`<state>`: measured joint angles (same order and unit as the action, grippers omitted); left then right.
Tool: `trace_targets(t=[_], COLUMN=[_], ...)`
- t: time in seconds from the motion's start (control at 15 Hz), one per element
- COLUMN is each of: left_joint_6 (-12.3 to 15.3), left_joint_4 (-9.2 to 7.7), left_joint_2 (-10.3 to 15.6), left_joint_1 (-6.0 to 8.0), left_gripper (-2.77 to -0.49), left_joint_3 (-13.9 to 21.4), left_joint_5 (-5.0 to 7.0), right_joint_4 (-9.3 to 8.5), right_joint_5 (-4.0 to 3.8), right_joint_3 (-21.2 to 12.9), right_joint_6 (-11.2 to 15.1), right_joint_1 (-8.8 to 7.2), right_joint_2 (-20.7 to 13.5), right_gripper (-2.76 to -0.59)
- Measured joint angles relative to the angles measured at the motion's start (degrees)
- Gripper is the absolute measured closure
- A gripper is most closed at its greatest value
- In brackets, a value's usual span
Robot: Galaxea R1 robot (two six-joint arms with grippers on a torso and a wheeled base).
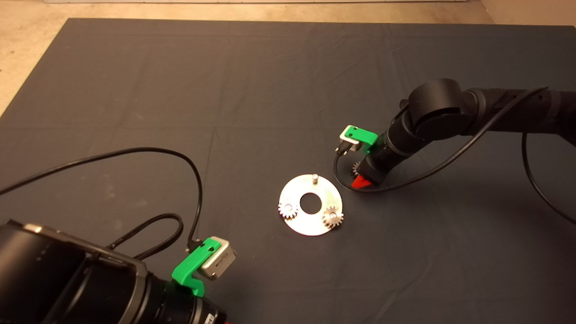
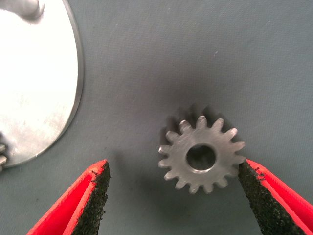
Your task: Install three planetary gears onto the carrier pins
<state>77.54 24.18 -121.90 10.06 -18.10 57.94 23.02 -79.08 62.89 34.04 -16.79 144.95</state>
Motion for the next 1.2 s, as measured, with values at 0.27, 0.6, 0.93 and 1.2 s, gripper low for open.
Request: trace_targets(t=[0.27,0.6,0.93,1.2], left_joint_6=[-0.01,-0.01,-0.01,-0.01], left_joint_4=[0.01,0.01,0.01,0.01], left_joint_2=[0.01,0.01,0.01,0.01], left_joint_1=[0.00,0.00,0.00,0.00], left_gripper=[-1.65,-1.65,-1.65,-1.65], left_joint_3=[0.00,0.00,0.00,0.00], left_joint_5=[-0.04,-0.06,-0.09,-0.10], right_joint_4=[0.00,0.00,0.00,0.00], right_joint_5=[-0.09,-0.15,0.17,0.74], right_joint_3=[0.56,1.75,2.91,3.41], right_joint_6=[-1.11,-1.89,-2.54,-2.59], right_joint_1=[0.09,0.94,0.96,0.96], right_joint_2=[-0.02,0.03,0.14,0.14], right_gripper=[-1.85,-1.56,-1.34,-1.19])
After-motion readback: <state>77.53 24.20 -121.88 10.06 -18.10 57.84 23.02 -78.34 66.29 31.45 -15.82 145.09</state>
